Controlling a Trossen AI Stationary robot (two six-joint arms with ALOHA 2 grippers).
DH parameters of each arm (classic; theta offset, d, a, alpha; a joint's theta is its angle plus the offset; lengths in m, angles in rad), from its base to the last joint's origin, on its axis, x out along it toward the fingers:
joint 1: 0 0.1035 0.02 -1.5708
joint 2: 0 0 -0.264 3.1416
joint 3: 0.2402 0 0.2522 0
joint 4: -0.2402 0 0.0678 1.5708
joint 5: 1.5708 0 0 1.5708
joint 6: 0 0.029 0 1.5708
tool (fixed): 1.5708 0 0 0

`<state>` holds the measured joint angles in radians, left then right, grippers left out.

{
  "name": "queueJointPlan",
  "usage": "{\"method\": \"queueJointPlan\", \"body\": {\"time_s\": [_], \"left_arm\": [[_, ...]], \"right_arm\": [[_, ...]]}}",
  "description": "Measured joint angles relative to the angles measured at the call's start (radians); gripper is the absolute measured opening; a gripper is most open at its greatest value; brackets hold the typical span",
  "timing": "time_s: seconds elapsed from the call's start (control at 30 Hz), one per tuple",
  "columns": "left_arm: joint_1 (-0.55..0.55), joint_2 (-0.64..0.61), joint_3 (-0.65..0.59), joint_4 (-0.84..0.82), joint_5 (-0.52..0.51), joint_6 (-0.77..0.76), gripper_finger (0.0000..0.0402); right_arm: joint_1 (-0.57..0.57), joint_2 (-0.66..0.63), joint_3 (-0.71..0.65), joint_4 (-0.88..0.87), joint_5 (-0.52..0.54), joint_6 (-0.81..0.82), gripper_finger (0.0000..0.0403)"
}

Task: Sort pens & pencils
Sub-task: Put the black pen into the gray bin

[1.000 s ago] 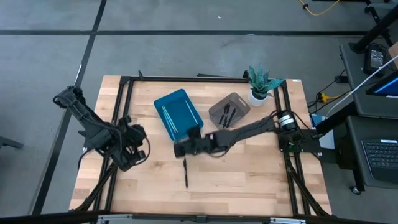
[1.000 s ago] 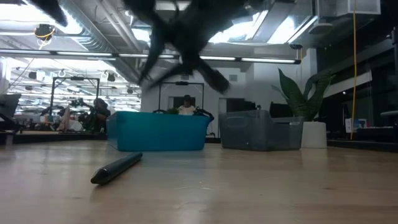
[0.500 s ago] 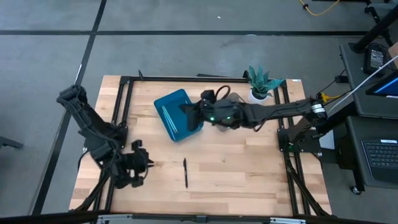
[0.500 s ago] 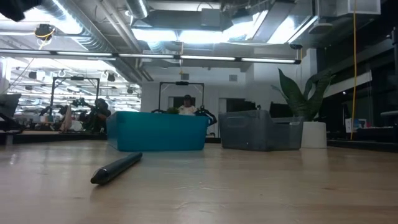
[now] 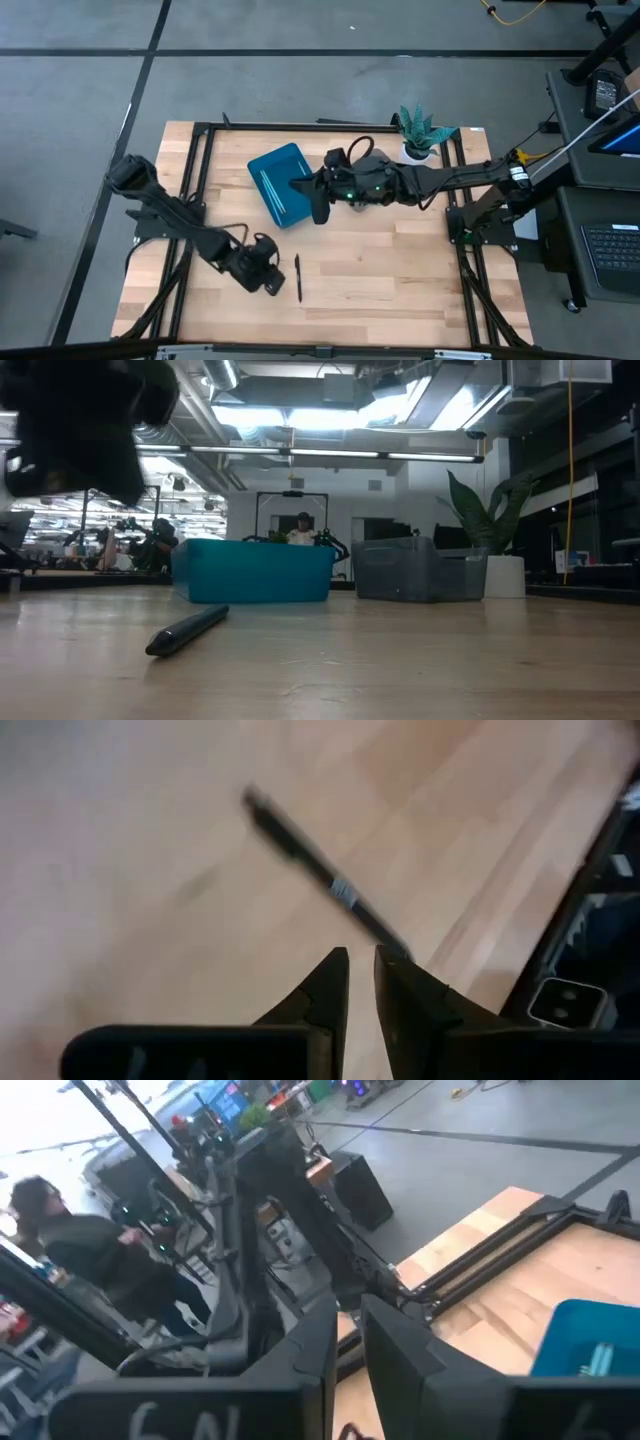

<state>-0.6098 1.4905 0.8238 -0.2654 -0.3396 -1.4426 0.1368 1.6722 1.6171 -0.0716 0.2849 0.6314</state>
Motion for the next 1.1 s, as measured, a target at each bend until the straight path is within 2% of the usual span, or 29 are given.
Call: {"method": "queueJointPlan", "body": {"time_s": [0.2,0.4,0.57,0.83,1.1], "left_arm": [[0.028,0.115,0.073,0.007,0.010,-0.171,0.0045],[0.068,0.183,0.179,0.007,-0.009,-0.180,0.0045],[0.090,0.236,0.212,-0.030,-0.010,-0.231,0.0045],[0.080,0.257,0.212,-0.078,-0.040,-0.336,0.0055],[0.112,0.258,0.212,-0.083,-0.010,-0.381,0.0080]], "right_arm": [[-0.001,0.000,0.000,-0.008,-0.032,-0.080,0.0052],[-0.001,-0.003,0.001,-0.010,-0.061,-0.147,0.0052],[-0.003,-0.034,0.001,-0.019,-0.104,-0.194,0.0052],[0.019,-0.162,0.001,-0.101,-0.094,-0.290,0.0052],[0.057,-0.245,0.002,-0.191,-0.017,-0.372,0.0052]]}}
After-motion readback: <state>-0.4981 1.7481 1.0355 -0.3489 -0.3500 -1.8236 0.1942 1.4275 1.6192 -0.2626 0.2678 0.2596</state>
